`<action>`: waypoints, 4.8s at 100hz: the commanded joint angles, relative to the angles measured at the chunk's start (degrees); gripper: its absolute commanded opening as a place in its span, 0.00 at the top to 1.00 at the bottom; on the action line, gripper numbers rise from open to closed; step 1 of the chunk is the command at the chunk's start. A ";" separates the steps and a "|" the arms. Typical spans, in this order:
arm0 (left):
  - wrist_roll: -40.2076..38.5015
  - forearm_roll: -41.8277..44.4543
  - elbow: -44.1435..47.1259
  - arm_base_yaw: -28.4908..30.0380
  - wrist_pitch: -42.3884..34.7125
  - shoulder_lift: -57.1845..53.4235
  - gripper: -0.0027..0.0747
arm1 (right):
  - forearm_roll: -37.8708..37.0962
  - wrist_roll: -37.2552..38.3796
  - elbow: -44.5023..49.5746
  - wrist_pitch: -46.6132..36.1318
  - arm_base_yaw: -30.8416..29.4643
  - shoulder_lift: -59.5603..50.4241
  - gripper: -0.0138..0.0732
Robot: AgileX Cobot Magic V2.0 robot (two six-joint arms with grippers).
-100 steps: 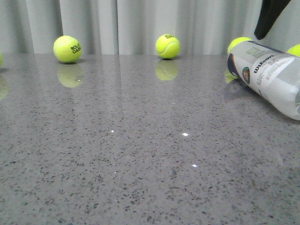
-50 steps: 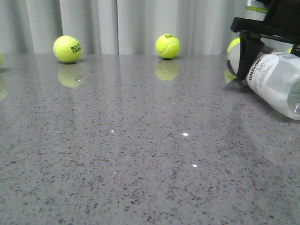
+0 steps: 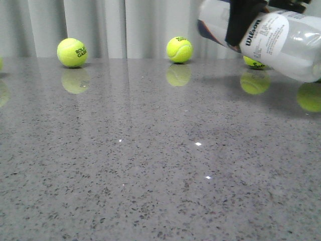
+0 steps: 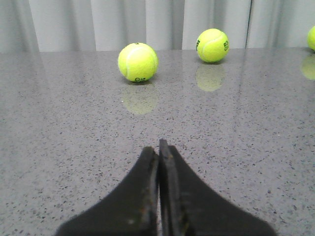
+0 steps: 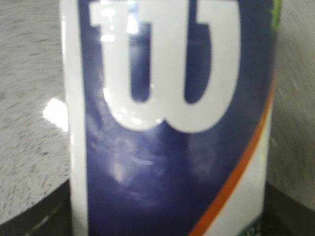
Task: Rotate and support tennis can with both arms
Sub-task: 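Grasp the white Wilson can with the right gripper and lift it, then move the can toward the center and lower it onto the table, then reach the left gripper to the can's open end and grasp it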
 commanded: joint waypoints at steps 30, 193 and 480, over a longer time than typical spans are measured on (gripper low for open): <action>-0.66 -0.44 2.52 0.18 -4.49 -1.90 0.99 | 0.91 -43.65 -2.25 -1.38 11.08 0.07 0.51; -0.66 -0.44 2.52 0.18 -4.49 -1.90 0.99 | 0.34 -27.49 -3.26 6.35 11.39 -10.77 0.91; 31.59 -61.00 -46.10 0.18 47.74 61.92 0.31 | -1.74 15.88 75.54 -51.36 9.62 -89.57 0.91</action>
